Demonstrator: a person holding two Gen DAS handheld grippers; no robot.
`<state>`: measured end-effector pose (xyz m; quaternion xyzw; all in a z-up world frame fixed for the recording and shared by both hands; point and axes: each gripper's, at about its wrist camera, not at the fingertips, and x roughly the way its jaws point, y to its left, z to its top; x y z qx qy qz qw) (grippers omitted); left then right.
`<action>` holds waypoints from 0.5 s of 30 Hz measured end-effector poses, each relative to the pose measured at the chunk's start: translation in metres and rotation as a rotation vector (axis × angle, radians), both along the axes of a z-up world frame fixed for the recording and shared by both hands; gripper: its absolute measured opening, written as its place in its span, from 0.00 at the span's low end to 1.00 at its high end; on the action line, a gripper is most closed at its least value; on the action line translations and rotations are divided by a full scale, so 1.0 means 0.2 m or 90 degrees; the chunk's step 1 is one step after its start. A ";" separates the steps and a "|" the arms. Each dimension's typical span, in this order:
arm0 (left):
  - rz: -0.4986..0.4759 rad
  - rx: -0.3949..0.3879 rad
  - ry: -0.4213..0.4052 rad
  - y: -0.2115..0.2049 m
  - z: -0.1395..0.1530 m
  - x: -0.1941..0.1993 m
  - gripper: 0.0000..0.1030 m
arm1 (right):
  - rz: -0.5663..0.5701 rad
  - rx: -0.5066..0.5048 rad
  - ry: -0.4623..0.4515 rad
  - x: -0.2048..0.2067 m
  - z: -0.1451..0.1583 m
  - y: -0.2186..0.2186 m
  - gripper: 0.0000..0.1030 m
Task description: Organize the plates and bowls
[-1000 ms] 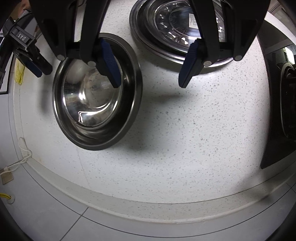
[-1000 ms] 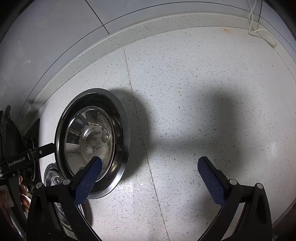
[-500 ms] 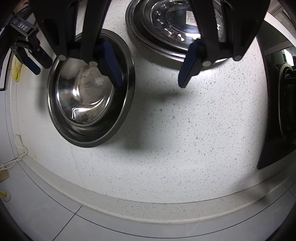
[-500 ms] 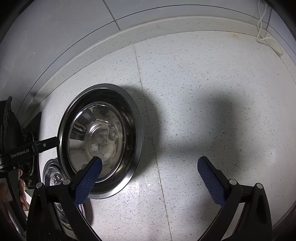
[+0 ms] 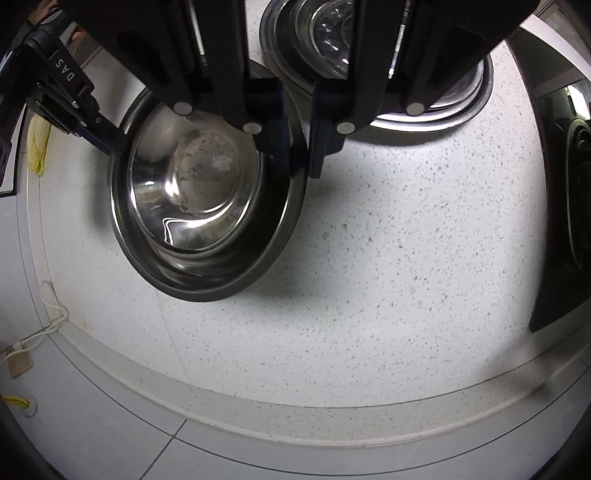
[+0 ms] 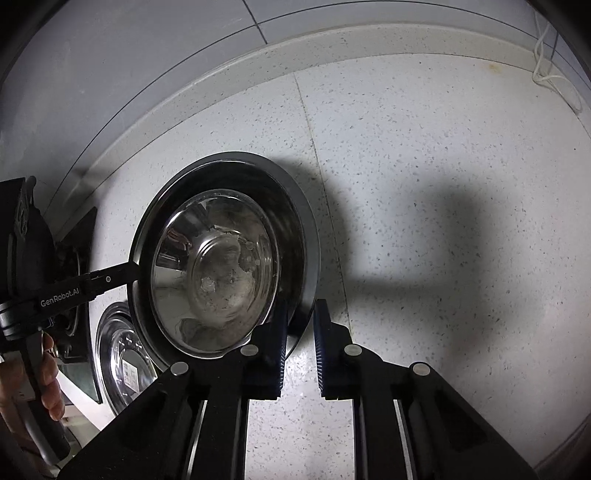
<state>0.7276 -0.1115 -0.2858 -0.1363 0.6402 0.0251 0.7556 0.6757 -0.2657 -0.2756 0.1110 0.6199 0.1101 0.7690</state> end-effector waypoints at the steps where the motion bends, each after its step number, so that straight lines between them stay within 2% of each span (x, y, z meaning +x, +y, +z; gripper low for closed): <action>1: 0.003 -0.002 0.000 0.00 0.00 0.00 0.08 | 0.000 0.001 0.000 0.00 0.00 0.00 0.12; 15: 0.010 0.002 -0.030 0.02 0.12 -0.09 0.09 | 0.012 -0.006 -0.034 -0.03 0.11 -0.01 0.12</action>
